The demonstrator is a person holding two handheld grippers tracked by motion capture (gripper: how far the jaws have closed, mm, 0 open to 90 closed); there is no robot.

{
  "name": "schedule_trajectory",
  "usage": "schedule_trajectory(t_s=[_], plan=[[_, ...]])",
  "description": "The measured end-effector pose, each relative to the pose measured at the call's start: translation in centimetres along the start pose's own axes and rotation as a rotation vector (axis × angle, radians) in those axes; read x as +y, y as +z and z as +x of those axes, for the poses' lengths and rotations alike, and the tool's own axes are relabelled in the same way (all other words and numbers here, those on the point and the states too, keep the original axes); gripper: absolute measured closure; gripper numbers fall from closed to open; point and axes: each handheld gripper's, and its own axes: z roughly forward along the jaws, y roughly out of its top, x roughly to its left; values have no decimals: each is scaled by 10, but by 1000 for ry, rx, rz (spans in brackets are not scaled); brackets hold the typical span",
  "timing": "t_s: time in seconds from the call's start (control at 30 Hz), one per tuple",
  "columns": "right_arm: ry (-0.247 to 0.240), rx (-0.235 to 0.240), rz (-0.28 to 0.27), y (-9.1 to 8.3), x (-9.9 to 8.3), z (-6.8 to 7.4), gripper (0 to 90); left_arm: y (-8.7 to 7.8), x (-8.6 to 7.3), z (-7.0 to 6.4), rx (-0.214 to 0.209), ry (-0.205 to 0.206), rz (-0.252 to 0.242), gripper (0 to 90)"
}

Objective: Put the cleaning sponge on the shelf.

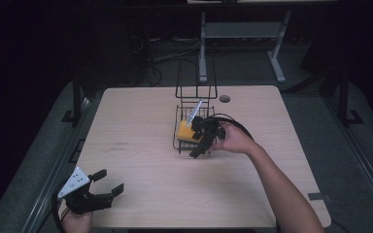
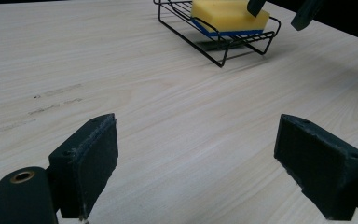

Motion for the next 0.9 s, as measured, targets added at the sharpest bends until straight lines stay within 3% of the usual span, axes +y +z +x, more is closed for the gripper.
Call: schedule_trajectory(t_s=[0.33,0.9], plan=[[2,7,-3,6,-9,8,173,0,0,-1,-1,0,0,128],[-9,-18,-26,-1,-41,37,169,2,0,-2,1,11,8,128]])
